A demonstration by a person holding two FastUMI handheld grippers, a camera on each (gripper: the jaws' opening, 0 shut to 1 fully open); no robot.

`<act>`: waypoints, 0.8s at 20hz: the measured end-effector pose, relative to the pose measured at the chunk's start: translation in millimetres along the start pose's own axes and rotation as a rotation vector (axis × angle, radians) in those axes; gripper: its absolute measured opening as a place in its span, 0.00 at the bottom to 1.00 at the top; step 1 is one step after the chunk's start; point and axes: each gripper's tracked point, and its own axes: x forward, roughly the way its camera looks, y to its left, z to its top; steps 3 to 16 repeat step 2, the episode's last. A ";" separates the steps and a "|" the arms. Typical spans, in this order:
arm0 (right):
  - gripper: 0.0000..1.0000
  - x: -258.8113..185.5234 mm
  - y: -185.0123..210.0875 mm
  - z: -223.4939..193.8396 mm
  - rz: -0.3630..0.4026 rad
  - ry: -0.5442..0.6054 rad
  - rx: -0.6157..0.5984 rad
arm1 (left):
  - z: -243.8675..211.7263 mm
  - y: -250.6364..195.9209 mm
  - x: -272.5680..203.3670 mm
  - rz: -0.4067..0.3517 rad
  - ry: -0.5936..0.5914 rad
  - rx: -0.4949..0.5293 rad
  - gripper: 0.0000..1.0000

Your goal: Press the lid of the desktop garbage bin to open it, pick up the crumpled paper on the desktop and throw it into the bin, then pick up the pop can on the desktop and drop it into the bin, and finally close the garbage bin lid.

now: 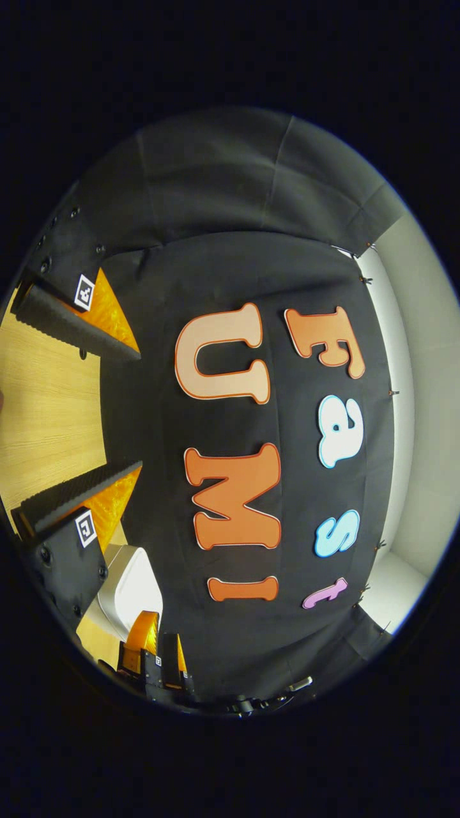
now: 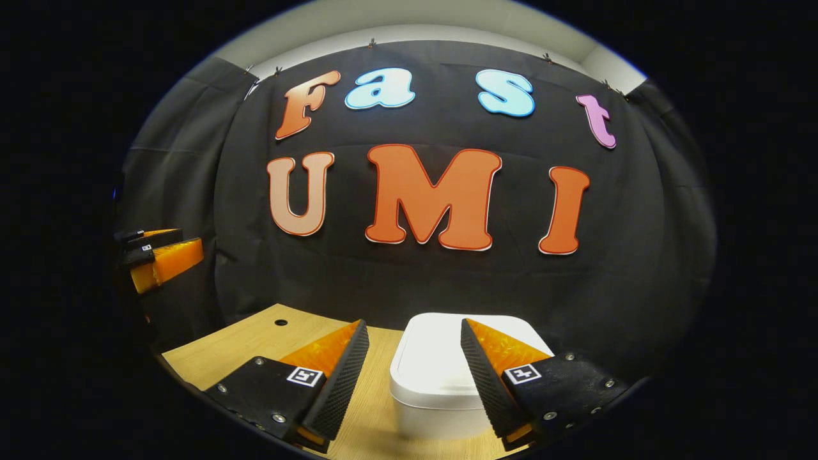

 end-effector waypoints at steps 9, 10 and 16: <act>0.88 0.7 3.8 5.4 -0.003 -0.006 0.008 | 2.4 5.7 0.7 0.003 -0.012 0.005 0.99; 0.88 0.7 3.8 5.4 -0.003 -0.006 0.008 | 2.4 5.7 0.7 0.003 -0.012 0.005 0.99; 0.88 0.7 3.8 5.4 -0.003 -0.006 0.008 | 2.4 5.7 0.7 0.003 -0.012 0.005 0.99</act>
